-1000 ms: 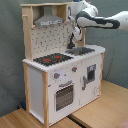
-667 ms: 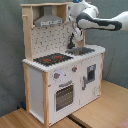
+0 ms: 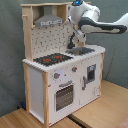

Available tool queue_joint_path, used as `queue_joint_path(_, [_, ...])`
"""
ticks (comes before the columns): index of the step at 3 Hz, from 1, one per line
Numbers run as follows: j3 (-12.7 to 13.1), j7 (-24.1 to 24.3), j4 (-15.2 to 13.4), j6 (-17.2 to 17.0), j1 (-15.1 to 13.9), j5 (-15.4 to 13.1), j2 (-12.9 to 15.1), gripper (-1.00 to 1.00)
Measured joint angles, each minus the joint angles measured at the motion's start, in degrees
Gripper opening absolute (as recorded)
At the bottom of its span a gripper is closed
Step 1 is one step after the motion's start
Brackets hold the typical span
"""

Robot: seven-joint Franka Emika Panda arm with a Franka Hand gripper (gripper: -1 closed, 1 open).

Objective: Play with the kitchen

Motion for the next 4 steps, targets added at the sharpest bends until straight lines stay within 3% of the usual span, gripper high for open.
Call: queue_joint_path(4, [1.28, -0.24, -1.77, -4.26, 11.31, -21.08, -1.88, 1.0])
